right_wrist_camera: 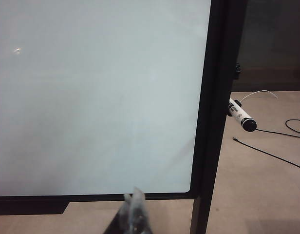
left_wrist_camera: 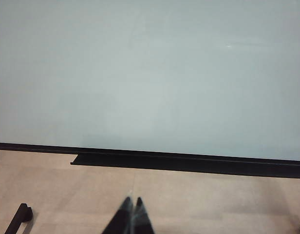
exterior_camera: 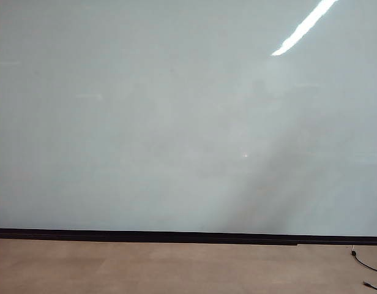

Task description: Pick up the pen on the shelf to the right of the whiteboard and draw a cross mark.

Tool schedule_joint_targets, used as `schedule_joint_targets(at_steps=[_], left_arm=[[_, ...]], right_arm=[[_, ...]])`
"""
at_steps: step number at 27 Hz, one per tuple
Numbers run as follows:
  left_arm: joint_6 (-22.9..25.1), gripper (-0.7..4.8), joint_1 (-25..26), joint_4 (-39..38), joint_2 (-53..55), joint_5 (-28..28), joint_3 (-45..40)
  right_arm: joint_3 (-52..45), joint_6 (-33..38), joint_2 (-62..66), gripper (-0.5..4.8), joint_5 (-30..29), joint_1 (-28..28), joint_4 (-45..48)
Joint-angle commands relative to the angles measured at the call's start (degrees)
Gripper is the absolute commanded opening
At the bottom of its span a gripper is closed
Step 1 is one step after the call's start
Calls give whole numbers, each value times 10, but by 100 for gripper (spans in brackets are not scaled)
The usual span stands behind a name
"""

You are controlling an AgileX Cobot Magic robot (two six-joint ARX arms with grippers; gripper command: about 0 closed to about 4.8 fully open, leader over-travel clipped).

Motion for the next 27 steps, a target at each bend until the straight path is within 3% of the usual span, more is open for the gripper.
schedule_joint_targets(at_steps=[1,23,27], left_arm=[[2,-4,0,3,0,2,2],[2,-4,0,3,0,2,2],[2,-4,0,3,0,2,2]], right_arm=[[3,2,0,-5,-1,0,10],[3,2,0,-5,0,0,25],[3,1,0,-5,45,0,68]])
